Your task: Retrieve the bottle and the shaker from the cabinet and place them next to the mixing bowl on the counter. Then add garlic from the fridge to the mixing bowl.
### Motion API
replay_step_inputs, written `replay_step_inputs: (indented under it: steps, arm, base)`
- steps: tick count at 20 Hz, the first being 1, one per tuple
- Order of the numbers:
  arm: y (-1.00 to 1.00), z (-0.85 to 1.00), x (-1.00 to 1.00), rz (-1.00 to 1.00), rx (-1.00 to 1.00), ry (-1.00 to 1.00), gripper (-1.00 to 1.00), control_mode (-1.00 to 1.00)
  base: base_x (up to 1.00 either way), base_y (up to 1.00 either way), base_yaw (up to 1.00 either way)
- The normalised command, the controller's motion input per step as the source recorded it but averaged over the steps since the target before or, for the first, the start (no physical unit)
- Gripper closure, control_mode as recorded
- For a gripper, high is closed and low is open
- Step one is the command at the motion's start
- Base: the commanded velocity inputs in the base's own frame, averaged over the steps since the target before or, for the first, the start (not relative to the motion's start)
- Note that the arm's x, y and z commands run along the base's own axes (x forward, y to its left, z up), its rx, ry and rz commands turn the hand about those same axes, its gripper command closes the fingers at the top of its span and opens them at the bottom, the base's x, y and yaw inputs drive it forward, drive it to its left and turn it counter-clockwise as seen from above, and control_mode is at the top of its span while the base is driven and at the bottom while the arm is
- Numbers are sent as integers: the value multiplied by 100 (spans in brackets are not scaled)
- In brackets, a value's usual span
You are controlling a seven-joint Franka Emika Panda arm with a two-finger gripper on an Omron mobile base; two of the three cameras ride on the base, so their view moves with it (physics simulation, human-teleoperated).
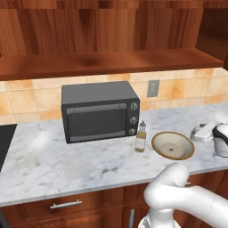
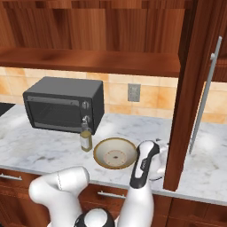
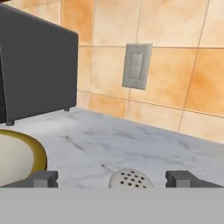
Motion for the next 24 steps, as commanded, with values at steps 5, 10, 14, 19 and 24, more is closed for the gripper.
replay_step_inputs:
  steps: [5,10,14,19,24]
  arm:
    - [3,66,-18,3,0,-24,-100,-100]
    - [41,63,-38,0,-10,-12,-100,-100]
    - [32,48,-71,-1,-40,0,-100,-100]
    - [41,40,-51,-9,-51,7,-100,-100]
    - [48,44,-13,-11,-58,17,-100,-100]
  base:
    - [0,0,0]
    - [0,0,0]
    - [0,0,0]
    - [0,0,0]
    - [0,0,0]
